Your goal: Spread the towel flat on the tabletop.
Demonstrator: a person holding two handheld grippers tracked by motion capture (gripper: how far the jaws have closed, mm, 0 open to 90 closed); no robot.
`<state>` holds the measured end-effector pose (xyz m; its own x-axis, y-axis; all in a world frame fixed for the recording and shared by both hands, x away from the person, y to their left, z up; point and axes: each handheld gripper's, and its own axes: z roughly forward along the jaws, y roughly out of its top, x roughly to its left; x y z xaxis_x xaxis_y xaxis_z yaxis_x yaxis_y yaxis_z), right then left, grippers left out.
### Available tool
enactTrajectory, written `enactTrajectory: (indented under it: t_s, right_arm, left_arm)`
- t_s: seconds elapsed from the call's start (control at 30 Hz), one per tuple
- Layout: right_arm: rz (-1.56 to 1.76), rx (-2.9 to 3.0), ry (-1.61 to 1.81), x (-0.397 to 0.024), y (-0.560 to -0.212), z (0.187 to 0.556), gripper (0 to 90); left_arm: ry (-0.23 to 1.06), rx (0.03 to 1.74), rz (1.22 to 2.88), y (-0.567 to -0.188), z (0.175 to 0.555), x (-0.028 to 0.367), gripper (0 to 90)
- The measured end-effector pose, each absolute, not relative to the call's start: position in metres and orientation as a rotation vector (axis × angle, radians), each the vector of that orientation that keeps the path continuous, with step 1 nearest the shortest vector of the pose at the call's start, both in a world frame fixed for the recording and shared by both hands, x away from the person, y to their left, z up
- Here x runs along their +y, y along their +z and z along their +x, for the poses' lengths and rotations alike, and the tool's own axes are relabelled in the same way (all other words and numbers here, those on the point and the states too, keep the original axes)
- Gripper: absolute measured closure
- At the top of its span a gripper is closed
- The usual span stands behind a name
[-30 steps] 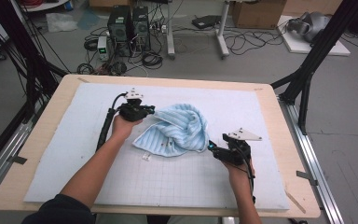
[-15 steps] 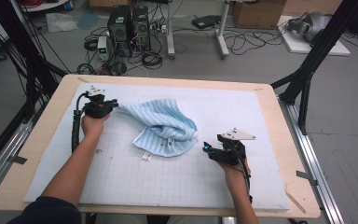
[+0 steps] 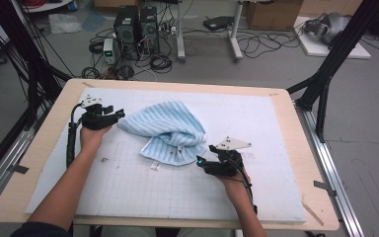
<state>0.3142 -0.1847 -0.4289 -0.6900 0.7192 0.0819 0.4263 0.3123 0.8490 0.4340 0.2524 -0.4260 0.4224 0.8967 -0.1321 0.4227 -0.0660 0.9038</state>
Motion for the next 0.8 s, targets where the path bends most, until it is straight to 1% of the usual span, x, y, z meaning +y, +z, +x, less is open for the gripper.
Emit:
enactTrajectory:
  t_s: [0.13,0.27,0.3,0.37,0.4,0.47,0.5,0.6,0.8]
  right_arm:
    - [0.940,2.358,1.339,-0.168,-0.432,0.315,41.3]
    - [0.901,2.453,1.260,-0.142,-0.444,0.325,41.9]
    - [0.897,2.471,1.232,-0.136,-0.447,0.328,43.5]
    - [0.859,2.496,1.147,-0.125,-0.450,0.331,52.2]
    - [0.842,2.503,1.150,-0.124,-0.449,0.332,62.9]
    - [0.831,2.523,1.164,-0.122,-0.449,0.331,76.8]
    - [0.822,2.535,1.181,-0.123,-0.449,0.331,81.4]
    - [0.783,2.651,1.265,-0.127,-0.448,0.328,82.1]
    - [0.642,2.811,1.388,-0.133,-0.449,0.307,82.0]
  left_arm:
    - [0.584,1.130,1.680,-0.428,0.426,0.255,44.7]
    - [0.569,1.119,1.680,-0.426,0.422,0.256,44.7]
    - [0.566,1.112,1.681,-0.424,0.421,0.255,44.7]
    - [0.572,1.103,1.680,-0.423,0.420,0.255,44.7]
    - [0.569,1.099,1.680,-0.422,0.419,0.254,44.7]
    - [0.566,1.099,1.686,-0.422,0.419,0.254,44.7]
    - [0.562,1.100,1.689,-0.422,0.419,0.254,44.7]
    - [0.564,1.095,1.693,-0.425,0.417,0.253,44.8]
    - [0.543,1.098,1.722,-0.435,0.413,0.253,44.8]
